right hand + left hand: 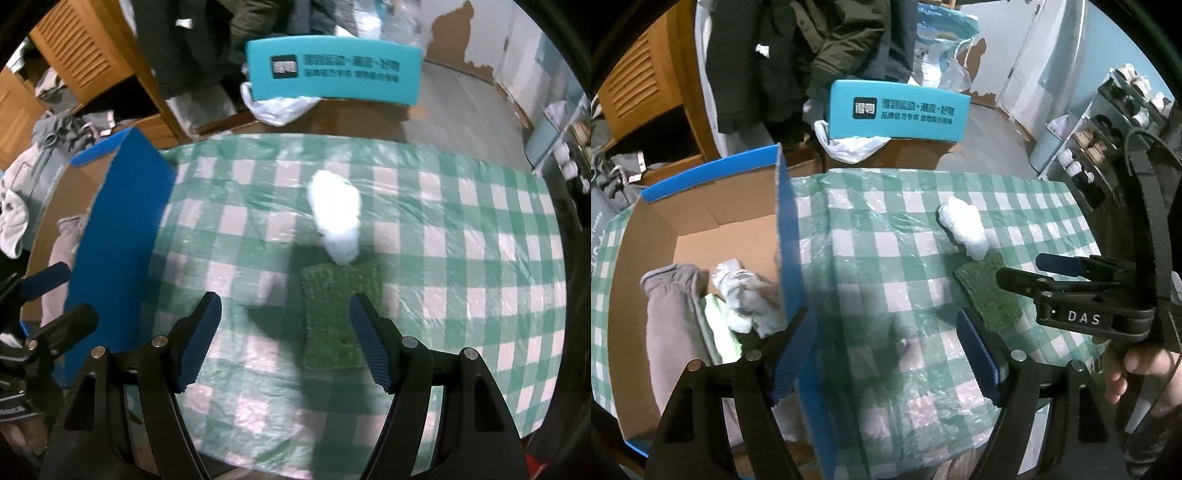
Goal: Organize soft objects
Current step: 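Move the right gripper to the green mesh scrubber and grasp it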
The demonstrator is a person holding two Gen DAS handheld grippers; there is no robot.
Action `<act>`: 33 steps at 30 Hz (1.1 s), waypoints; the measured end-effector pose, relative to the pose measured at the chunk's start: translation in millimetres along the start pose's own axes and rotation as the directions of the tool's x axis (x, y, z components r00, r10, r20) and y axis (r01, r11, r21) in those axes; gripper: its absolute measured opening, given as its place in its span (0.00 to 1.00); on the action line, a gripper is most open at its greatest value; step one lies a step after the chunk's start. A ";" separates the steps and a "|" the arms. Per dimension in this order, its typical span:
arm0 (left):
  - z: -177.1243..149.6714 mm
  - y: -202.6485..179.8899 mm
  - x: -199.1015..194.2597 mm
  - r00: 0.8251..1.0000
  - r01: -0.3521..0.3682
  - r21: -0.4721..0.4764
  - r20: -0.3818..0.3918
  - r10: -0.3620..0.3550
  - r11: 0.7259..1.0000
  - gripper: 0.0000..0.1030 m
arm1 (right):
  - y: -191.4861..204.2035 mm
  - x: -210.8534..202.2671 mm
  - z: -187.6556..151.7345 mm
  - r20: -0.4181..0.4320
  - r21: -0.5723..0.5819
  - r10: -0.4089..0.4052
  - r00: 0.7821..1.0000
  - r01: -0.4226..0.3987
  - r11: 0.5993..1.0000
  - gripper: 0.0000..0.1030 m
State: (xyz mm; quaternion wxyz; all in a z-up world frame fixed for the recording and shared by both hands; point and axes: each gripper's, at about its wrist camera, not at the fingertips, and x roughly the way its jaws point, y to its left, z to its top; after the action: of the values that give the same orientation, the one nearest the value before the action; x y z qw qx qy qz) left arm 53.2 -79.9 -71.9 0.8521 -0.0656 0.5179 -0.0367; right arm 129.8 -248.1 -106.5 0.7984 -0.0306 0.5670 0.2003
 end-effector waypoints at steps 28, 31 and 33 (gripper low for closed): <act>1.1 -24.4 95.3 0.989 -0.018 0.020 -0.144 0.021 1.000 0.78 | -44.0 94.4 -9.8 -0.183 0.016 -0.055 0.982 0.058 0.998 0.69; -0.1 -23.8 99.6 0.988 -0.014 0.012 -0.156 0.016 1.000 0.78 | -42.4 97.6 -10.7 -0.177 -0.003 -0.069 0.982 0.070 0.998 0.69; -0.5 -24.5 101.3 0.987 -0.014 0.014 -0.161 0.016 1.000 0.78 | -40.4 98.3 -10.8 -0.171 -0.025 -0.085 0.982 0.082 0.996 0.69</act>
State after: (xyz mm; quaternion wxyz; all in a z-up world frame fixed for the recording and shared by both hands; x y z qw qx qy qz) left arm 99.6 -117.3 -157.4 0.8080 -0.0533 0.5854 -0.0387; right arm 161.7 -260.2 -207.8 0.7540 -0.0786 0.6300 0.1684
